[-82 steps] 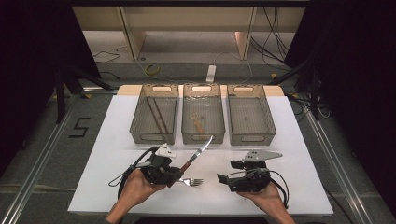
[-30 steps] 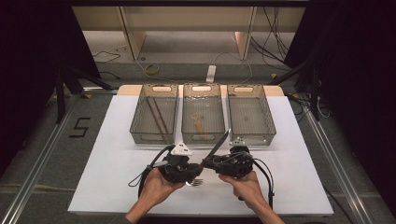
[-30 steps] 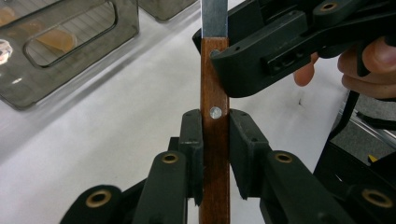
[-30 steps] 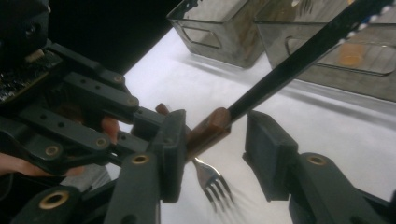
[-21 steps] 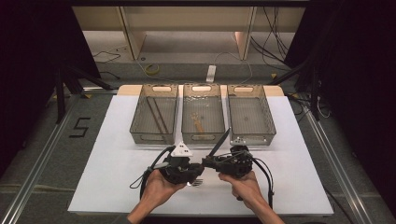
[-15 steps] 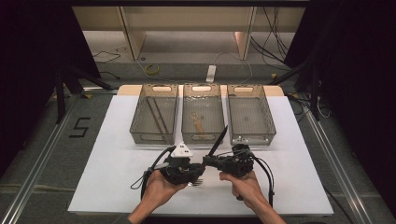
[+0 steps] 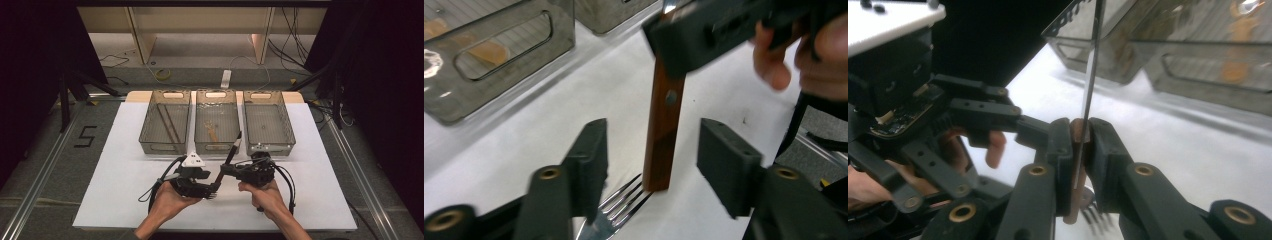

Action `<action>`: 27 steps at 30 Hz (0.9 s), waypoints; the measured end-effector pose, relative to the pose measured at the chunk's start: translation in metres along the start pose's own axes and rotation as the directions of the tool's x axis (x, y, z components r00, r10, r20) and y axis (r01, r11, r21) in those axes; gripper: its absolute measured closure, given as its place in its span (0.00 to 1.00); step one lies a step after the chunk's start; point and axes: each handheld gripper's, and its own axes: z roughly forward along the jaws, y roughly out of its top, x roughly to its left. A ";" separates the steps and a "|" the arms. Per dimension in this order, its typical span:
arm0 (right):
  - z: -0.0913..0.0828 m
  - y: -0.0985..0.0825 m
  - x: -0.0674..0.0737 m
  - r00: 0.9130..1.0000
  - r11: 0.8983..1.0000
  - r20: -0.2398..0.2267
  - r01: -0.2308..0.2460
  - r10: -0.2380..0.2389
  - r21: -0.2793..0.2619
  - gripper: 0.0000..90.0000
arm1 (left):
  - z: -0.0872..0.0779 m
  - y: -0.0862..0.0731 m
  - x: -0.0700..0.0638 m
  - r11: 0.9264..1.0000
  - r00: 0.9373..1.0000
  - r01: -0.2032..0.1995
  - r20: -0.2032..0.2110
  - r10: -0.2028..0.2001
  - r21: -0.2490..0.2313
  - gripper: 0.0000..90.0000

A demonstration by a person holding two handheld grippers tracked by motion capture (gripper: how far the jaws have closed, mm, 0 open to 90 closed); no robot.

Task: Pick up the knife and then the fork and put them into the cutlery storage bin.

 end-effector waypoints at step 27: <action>-0.066 0.090 -0.063 0.967 0.999 0.250 -0.046 0.049 -0.019 0.90 | -0.036 -0.023 0.045 0.997 0.991 -0.051 -0.124 0.059 0.062 0.24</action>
